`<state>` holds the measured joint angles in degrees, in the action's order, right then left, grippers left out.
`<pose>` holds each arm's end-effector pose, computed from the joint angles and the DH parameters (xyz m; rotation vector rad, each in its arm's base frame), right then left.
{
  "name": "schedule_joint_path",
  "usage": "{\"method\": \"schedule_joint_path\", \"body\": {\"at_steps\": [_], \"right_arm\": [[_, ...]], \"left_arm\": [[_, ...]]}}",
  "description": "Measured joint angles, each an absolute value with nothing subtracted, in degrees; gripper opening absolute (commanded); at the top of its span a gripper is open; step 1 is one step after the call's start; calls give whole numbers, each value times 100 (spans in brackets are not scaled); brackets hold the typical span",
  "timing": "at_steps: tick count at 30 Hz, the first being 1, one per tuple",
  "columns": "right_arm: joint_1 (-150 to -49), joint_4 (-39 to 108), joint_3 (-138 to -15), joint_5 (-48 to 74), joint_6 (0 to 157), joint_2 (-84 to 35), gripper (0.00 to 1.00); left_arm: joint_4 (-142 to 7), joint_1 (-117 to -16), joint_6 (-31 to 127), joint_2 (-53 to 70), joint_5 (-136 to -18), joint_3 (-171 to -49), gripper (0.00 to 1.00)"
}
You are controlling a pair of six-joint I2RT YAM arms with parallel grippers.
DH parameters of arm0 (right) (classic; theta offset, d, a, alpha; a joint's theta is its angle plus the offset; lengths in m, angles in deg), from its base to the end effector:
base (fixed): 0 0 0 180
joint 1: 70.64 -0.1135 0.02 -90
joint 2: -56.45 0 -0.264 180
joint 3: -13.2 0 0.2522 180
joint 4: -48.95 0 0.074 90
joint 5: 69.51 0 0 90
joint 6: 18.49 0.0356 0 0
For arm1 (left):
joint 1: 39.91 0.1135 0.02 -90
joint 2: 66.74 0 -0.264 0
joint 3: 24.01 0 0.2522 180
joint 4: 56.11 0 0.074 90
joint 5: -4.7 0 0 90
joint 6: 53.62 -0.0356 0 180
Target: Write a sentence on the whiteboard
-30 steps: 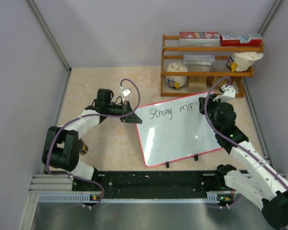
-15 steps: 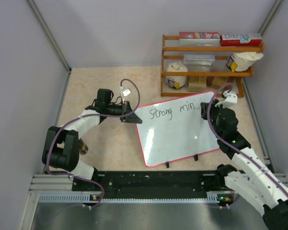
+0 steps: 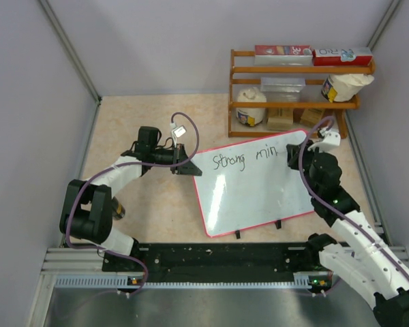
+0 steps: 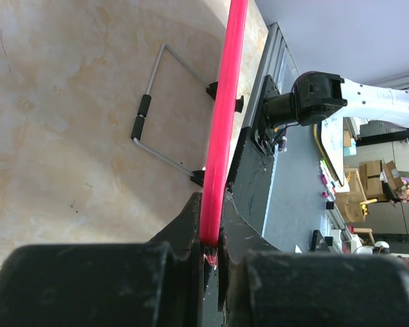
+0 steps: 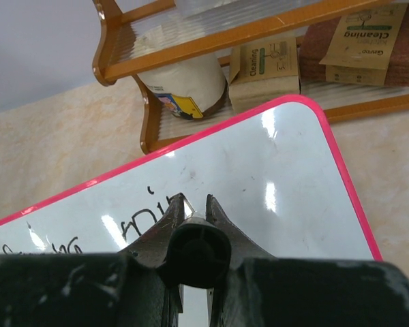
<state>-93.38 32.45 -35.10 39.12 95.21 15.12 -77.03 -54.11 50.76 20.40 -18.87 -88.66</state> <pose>0.1689 0.0584 0.3006 0.2534 1.7200 0.3149 0.2867 -0.1062 0.2201 0.6033 2.1531 -1.5942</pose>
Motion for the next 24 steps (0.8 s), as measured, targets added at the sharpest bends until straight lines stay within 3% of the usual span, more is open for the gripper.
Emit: {"method": "schedule_joint_path", "body": {"at_steps": [24], "right_arm": [[-8927,3365,-3799,3949,9469,1161,0]], "left_arm": [[-7706,-5422,5036,2040,-1880,-8866,0]]}}
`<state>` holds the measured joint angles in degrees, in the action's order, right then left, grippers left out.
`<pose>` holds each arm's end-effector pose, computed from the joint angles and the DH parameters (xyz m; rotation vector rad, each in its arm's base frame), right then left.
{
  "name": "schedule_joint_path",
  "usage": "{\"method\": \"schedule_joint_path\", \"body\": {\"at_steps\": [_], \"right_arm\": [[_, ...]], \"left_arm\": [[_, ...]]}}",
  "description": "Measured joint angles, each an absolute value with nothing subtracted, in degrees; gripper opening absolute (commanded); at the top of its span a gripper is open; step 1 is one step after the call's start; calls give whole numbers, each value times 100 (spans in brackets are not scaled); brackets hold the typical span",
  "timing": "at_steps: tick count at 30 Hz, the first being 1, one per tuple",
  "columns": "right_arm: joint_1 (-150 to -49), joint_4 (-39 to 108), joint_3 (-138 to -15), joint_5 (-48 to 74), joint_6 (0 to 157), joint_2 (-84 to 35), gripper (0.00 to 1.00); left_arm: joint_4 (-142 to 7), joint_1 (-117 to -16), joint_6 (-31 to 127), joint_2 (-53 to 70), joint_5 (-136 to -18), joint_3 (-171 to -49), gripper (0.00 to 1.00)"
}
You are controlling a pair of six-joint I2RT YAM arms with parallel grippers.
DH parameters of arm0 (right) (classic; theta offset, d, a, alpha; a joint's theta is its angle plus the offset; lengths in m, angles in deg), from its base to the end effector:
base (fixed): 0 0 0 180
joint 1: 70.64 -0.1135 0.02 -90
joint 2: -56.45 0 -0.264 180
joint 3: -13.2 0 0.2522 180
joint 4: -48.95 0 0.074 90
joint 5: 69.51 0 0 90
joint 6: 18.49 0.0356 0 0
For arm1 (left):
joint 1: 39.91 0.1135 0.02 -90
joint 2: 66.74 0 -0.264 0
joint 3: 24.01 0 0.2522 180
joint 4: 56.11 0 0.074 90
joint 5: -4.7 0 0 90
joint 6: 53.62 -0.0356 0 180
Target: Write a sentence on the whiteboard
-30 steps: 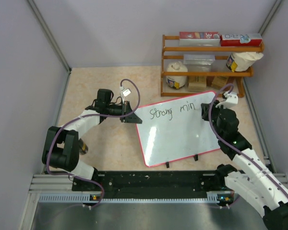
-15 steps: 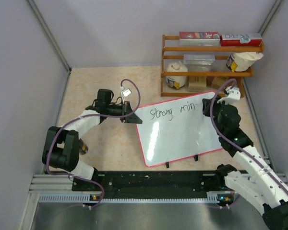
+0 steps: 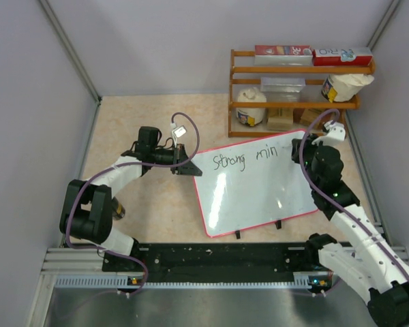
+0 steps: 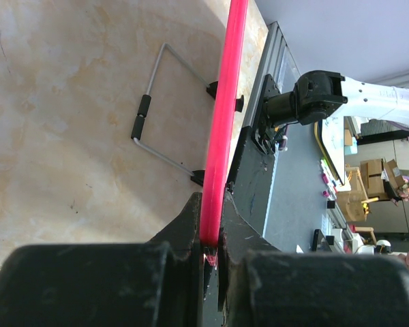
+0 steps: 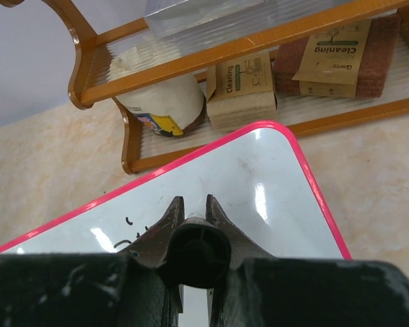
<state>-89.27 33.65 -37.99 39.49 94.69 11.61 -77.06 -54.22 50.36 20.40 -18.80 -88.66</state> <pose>0.1836 0.0497 0.3108 0.3119 1.6966 0.2539 0.2864 -0.1067 0.2201 0.6128 2.1486 -1.5932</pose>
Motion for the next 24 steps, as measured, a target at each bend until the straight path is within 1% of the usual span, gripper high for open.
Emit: {"method": "schedule_joint_path", "body": {"at_steps": [10,24], "right_arm": [[-8920,3385,-3797,3645,9512,1095,0],[-8920,3387,-3794,3541,9521,1071,0]], "left_arm": [[-7710,-5422,5036,2040,-1880,-8866,0],[-7712,-5422,5038,2040,-1883,-8866,0]]}}
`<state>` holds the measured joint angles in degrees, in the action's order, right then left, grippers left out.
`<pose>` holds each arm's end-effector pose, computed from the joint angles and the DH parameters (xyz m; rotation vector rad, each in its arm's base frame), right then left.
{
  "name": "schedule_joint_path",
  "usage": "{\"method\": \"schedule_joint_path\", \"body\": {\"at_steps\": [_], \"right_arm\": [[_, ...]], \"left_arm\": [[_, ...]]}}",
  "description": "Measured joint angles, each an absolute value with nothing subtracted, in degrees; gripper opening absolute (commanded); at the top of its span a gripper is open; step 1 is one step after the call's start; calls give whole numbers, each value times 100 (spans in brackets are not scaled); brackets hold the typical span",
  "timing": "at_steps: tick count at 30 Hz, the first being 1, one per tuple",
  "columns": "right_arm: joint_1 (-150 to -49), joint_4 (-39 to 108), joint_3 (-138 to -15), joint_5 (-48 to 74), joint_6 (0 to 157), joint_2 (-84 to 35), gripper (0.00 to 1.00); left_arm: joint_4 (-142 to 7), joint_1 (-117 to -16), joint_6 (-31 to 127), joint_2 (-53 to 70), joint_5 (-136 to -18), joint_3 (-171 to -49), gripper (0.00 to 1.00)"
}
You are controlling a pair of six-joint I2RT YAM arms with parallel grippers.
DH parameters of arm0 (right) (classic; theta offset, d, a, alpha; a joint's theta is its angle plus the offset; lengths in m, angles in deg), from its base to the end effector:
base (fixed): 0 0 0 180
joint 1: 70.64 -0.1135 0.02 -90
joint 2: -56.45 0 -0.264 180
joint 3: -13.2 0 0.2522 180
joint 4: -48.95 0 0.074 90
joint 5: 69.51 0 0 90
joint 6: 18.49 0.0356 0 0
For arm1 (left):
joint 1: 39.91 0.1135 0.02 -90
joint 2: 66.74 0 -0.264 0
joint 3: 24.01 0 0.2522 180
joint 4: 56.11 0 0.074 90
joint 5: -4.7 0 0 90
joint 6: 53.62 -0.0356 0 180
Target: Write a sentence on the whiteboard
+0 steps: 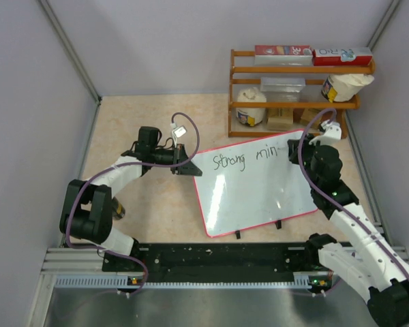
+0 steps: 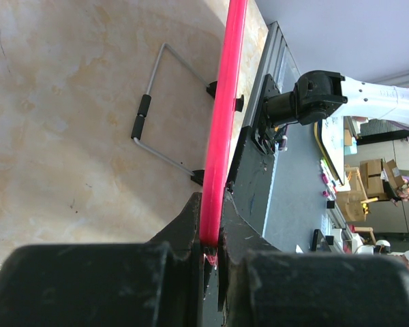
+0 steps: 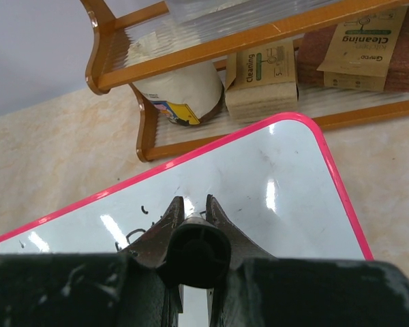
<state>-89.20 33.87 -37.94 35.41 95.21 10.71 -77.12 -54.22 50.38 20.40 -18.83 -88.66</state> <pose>0.1865 0.0530 0.3081 0.2691 1.7235 0.3157 0.2863 -0.1067 0.2200 0.6116 2.1501 -1.5932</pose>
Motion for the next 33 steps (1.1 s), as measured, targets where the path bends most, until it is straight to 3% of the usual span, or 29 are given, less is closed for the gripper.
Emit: {"method": "schedule_joint_path", "body": {"at_steps": [33], "right_arm": [[-8920,3221,-3626,3672,9613,1200,0]], "left_arm": [[-7721,-5433,5124,2040,-1896,-8866,0]]}}
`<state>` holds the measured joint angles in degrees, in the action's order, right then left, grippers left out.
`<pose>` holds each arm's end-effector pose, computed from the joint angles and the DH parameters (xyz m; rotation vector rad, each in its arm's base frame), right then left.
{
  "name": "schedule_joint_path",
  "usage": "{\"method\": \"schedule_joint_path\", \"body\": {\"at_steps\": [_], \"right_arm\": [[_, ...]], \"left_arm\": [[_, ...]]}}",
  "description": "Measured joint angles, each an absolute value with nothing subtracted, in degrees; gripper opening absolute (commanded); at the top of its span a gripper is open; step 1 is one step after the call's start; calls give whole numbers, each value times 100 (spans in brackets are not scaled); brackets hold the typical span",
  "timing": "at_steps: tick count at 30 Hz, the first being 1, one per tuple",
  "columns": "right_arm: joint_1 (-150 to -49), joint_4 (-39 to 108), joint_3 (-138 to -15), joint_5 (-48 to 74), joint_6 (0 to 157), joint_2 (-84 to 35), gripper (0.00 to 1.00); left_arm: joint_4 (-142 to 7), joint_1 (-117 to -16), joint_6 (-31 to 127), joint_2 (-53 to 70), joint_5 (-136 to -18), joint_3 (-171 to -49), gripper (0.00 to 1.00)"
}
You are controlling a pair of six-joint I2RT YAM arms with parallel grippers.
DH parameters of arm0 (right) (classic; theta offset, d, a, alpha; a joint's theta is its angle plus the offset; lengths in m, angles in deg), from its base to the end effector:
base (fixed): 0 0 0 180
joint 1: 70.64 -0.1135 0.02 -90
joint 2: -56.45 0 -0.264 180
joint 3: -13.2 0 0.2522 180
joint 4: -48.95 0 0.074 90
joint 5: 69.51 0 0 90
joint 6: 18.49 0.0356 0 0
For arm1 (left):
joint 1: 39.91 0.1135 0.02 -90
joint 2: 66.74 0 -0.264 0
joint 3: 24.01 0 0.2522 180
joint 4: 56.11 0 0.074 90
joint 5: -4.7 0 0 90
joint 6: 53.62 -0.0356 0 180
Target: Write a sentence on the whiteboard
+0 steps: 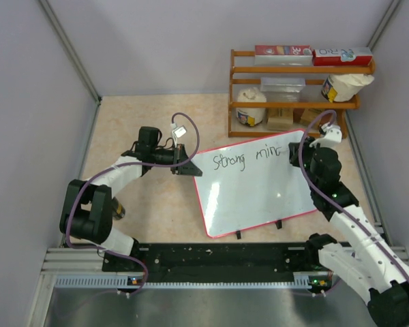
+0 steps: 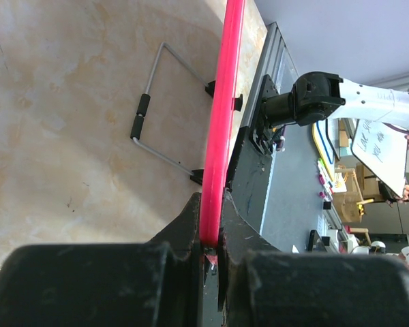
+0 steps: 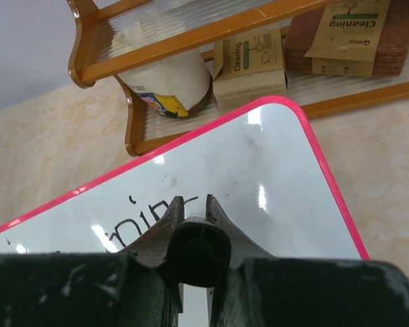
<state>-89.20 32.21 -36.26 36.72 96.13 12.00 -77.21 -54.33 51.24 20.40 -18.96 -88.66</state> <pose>0.1821 0.0506 0.2984 0.2978 1.7515 0.2944 0.2861 -0.1072 0.2198 0.5969 2.1621 -1.5999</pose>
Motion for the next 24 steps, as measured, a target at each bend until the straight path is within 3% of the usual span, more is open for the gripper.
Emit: {"method": "schedule_joint_path", "body": {"at_steps": [24], "right_arm": [[-8918,3391,-4144,3925,9447,924,0]], "left_arm": [[-7716,-5452,5034,2040,-1889,-8864,0]]}}
